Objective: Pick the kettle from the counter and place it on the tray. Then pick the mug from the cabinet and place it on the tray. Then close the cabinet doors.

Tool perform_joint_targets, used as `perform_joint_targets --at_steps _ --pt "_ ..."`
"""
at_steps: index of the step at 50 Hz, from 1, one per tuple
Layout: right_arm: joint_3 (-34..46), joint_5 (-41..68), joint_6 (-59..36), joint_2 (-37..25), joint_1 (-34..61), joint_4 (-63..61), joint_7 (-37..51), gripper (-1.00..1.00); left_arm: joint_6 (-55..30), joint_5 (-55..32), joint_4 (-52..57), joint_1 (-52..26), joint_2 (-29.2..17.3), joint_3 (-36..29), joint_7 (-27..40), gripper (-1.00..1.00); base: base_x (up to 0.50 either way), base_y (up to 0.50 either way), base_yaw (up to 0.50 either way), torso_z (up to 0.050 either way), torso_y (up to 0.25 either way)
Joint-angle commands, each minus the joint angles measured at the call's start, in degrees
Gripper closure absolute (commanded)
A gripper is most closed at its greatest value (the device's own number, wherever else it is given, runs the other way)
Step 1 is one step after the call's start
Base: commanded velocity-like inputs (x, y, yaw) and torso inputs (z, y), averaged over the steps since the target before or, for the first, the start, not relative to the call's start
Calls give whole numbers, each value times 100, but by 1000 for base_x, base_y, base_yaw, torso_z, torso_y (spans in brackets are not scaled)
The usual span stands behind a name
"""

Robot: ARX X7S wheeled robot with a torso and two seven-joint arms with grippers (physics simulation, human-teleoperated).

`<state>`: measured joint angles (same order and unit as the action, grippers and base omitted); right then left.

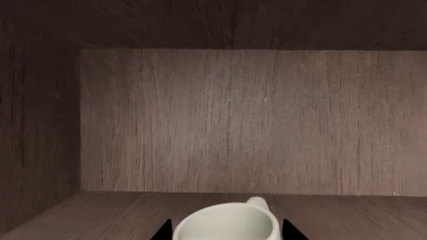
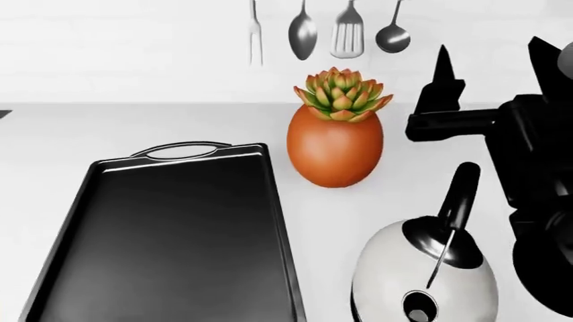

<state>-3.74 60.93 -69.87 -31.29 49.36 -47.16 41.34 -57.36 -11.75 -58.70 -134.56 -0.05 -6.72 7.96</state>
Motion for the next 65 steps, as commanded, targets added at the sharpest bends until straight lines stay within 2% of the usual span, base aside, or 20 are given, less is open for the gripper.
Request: perform_joint_targets --at_steps 1,10,20,25,31,33,38,43,56,65 --pt "-54 357 -165 12 101 -115 215 -100 -490 541 658 -44 -1 490 -62 100 -371 0 0 0 0" --pt "-59 396 -106 9 61 -141 248 -100 -563 571 780 -44 -2 512 -131 100 -362 0 0 0 0" --pt "4 228 88 17 -83 -114 165 -100 -619 655 916 -37 -84 538 -650 100 0 0 0 0 0" --pt "96 165 129 49 -85 -99 160 -100 -1989 323 3136 773 -205 557 -777 100 0 0 0 0 0" --pt "177 192 98 89 -25 -98 224 -100 -3171 -70 4887 1433 -158 706 -810 100 0 0 0 0 0" --pt "197 205 91 98 -6 -99 242 -100 -3261 -651 5045 1513 -184 733 -443 100 0 0 0 0 0" --pt "220 205 111 95 1 -80 246 -100 -3256 -3672 5151 1681 -486 743 1811 100 0 0 0 0 0" --pt "204 236 132 80 -19 -85 260 -100 -3228 -5000 5272 1939 -451 705 2792 100 0 0 0 0 0" --pt "306 36 323 54 -172 -2 146 -100 -2896 -5450 5630 3126 -589 422 3006 100 0 0 0 0 0" --pt "414 -96 429 52 -234 57 83 -100 -2482 -5304 5852 4122 -886 105 2778 100 0 0 0 0 0"
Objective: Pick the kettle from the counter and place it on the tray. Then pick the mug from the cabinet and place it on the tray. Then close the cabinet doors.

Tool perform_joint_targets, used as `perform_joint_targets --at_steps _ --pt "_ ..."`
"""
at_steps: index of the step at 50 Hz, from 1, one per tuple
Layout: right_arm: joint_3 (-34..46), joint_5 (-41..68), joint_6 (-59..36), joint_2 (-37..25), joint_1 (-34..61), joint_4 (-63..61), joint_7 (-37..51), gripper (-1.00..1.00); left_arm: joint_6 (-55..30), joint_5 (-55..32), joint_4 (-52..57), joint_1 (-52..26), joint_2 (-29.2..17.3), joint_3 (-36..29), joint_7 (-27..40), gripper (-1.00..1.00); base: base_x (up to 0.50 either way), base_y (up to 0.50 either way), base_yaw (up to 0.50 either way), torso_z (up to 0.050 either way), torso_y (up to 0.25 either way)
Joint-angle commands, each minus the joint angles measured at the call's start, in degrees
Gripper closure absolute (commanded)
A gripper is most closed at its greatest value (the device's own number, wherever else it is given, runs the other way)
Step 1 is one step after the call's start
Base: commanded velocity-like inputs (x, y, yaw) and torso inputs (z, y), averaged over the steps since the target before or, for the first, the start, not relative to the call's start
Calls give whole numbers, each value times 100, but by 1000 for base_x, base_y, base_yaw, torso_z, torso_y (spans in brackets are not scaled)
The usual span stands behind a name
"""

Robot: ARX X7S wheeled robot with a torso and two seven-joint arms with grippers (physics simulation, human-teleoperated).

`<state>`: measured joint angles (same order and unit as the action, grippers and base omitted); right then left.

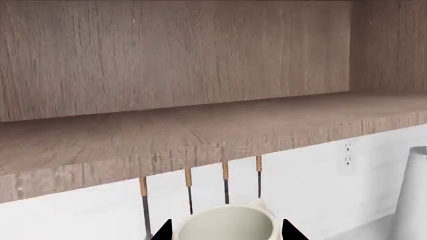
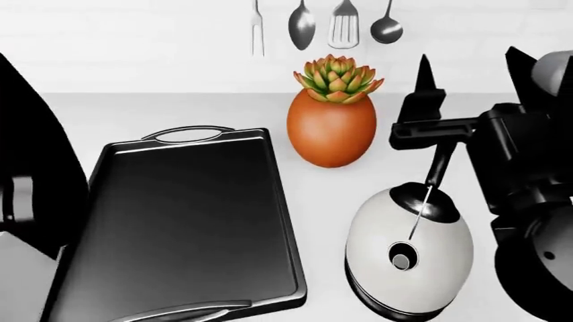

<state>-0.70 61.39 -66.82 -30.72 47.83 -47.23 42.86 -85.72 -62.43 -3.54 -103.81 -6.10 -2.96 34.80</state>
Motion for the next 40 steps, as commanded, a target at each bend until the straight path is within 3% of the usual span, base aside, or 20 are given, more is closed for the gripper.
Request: perform_joint_targets --at_steps 1,9,22,33,40 --pt "108 -151 139 -11 -95 65 -76 -100 455 -151 344 1206 -346 -359 16 100 0 0 0 0 0" --pt "80 -226 256 -69 -185 93 -128 -100 1387 551 192 2134 -760 -939 -650 100 0 0 0 0 0" --pt "-102 65 201 -154 -103 20 -25 -100 2417 1395 -372 2720 -1098 -1489 -1144 100 0 0 0 0 0" --pt "-78 127 184 -163 -54 2 47 -100 2765 1759 -783 2764 -1193 -1743 -1297 100 0 0 0 0 1" --pt "-83 151 196 -188 -44 10 63 -100 3562 2476 -1674 2627 -1218 -2038 -1380 100 0 0 0 0 1"
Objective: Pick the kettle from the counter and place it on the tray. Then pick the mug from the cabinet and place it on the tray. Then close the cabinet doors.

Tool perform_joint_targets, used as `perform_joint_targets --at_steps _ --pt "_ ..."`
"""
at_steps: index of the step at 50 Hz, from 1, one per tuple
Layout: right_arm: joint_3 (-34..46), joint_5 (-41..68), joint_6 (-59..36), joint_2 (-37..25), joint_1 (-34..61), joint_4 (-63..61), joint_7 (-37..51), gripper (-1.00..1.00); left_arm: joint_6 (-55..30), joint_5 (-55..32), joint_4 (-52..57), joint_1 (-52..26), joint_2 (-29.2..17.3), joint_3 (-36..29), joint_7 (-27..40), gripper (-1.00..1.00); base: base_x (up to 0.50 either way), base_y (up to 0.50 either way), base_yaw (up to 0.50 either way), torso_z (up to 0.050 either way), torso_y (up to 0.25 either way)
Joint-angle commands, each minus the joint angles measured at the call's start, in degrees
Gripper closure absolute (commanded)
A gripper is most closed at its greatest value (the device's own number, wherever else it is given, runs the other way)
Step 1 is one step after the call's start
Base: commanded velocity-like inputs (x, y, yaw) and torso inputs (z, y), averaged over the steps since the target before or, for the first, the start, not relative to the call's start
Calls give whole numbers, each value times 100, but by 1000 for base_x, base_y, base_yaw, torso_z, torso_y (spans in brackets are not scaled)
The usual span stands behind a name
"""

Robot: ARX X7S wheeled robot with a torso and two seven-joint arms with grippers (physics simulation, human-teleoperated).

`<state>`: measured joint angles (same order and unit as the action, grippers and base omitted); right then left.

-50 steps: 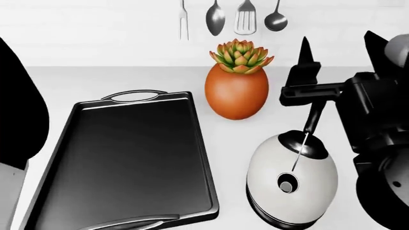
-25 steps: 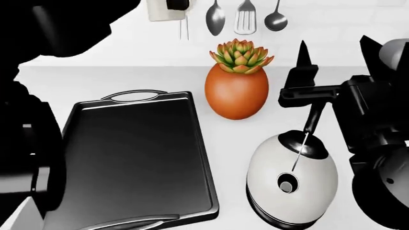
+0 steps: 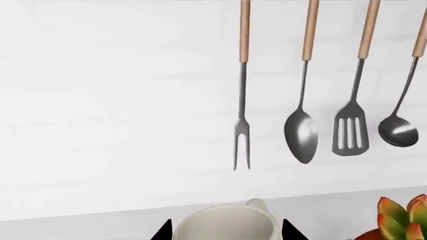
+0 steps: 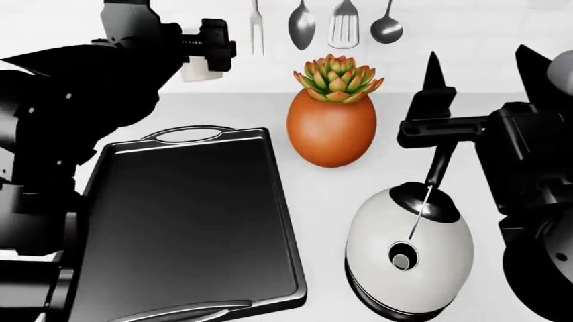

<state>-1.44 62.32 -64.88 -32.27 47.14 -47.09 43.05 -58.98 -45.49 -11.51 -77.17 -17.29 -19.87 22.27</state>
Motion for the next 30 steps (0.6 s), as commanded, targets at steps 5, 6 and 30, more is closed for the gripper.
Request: perform_joint_targets --at_steps 5,6,30 --pt "12 49 16 -41 53 16 44 -100 938 948 -1046 -76 -236 -404 -66 100 0 0 0 0 0" --pt "19 45 20 -38 61 27 44 -100 892 941 -1010 -75 -281 -394 -44 100 0 0 0 0 0" --pt "20 104 110 -62 33 2 102 -100 -1148 -593 2245 923 -1578 470 681 100 0 0 0 0 1"
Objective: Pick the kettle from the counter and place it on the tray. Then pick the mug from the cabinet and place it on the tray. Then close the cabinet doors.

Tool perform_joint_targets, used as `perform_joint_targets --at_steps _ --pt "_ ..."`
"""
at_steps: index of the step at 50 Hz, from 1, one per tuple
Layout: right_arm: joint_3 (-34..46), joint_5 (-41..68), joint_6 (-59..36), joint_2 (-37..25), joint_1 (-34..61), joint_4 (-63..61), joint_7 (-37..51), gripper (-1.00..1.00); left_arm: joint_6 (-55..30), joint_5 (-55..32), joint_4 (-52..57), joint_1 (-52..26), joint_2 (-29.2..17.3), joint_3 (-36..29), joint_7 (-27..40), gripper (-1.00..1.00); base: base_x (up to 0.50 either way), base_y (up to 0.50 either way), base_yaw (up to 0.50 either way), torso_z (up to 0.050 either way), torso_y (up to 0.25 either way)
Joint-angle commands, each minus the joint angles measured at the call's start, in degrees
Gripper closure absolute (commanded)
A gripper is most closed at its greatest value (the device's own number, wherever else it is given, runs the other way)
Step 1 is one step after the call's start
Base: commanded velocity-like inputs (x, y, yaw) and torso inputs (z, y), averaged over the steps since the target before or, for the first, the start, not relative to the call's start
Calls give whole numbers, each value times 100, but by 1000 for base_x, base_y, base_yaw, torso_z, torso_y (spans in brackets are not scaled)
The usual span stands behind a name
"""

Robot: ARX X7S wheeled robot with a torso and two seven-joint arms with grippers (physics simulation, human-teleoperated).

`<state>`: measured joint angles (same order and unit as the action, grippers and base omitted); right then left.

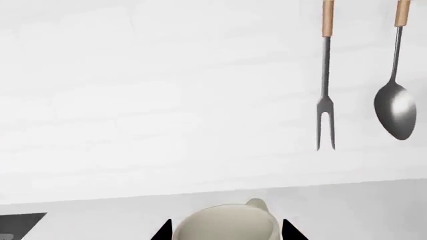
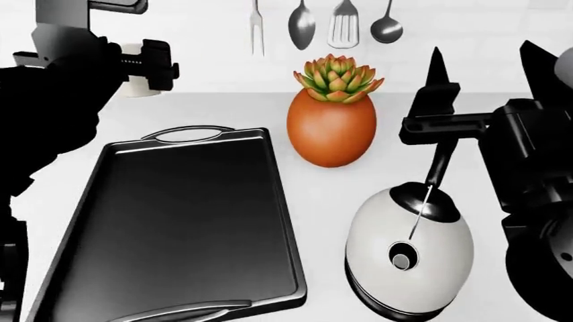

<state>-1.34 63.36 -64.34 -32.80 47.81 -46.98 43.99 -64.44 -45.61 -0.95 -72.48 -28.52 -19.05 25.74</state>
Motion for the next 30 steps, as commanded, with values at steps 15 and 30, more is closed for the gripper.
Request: perform_joint_targets --at_steps 15,30 --pt "59 -66 152 -29 -144 -8 -11 -100 31 -411 1169 1576 -563 368 226 100 0 0 0 0 0" --pt "212 -196 231 -3 -178 45 -45 -100 526 -231 883 2115 -552 348 86 100 0 0 0 1 1"
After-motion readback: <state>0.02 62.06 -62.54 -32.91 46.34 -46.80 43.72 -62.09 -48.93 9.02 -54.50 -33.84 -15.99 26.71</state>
